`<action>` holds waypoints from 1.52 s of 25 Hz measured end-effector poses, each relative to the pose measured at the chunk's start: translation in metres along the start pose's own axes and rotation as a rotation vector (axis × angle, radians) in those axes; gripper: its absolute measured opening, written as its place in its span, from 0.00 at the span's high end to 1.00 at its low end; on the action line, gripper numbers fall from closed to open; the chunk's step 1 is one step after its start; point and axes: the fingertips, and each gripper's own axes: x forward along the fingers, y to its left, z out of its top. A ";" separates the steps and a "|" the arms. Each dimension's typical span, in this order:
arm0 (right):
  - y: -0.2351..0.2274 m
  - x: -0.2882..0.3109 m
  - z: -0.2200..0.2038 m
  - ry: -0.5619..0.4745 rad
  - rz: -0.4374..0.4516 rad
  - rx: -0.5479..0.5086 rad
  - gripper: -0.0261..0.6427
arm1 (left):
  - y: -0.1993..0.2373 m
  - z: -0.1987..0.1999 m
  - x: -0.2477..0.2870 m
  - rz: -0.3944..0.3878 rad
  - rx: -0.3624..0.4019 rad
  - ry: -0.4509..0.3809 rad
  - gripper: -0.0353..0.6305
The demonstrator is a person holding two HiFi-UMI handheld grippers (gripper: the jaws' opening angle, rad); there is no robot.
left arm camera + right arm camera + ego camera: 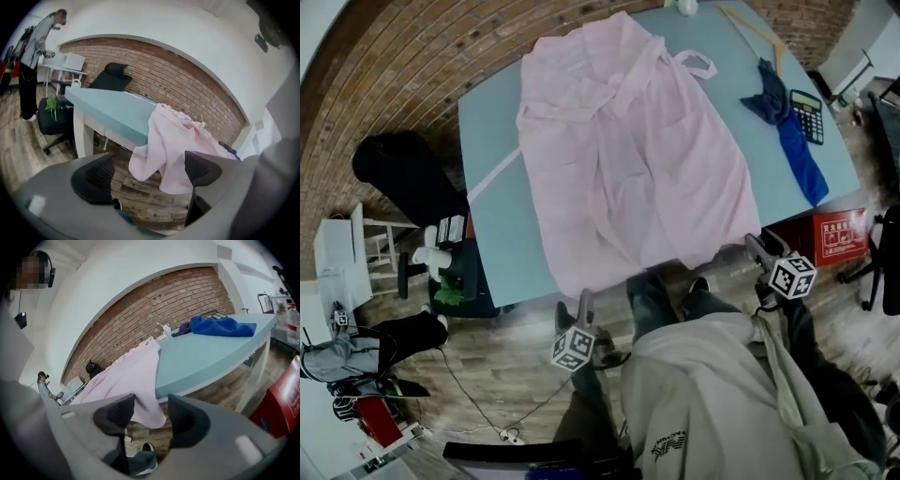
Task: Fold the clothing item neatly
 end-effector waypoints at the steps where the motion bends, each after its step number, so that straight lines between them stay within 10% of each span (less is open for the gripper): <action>1: 0.001 0.001 0.000 -0.004 0.002 0.017 0.64 | -0.001 0.001 0.008 -0.037 -0.029 -0.001 0.22; 5: 0.013 0.006 -0.004 0.010 0.044 0.070 0.72 | -0.012 0.000 0.017 -0.154 -0.089 0.027 0.26; 7: 0.023 0.006 -0.004 0.039 0.062 0.020 0.90 | -0.023 -0.004 0.011 -0.178 -0.042 0.063 0.51; 10: 0.040 -0.001 0.004 0.077 0.080 -0.050 0.92 | -0.044 -0.004 -0.001 -0.207 0.017 0.097 0.86; 21: 0.071 -0.087 0.031 0.248 0.150 0.000 0.92 | -0.105 0.001 -0.088 -0.324 -0.044 0.245 0.87; 34: 0.160 -0.063 0.182 0.204 0.380 -0.202 0.92 | -0.178 0.167 -0.084 -0.494 -0.209 0.023 0.87; 38: 0.164 -0.015 0.242 0.144 0.331 -0.254 0.92 | -0.179 0.233 -0.034 -0.472 -0.119 -0.040 0.87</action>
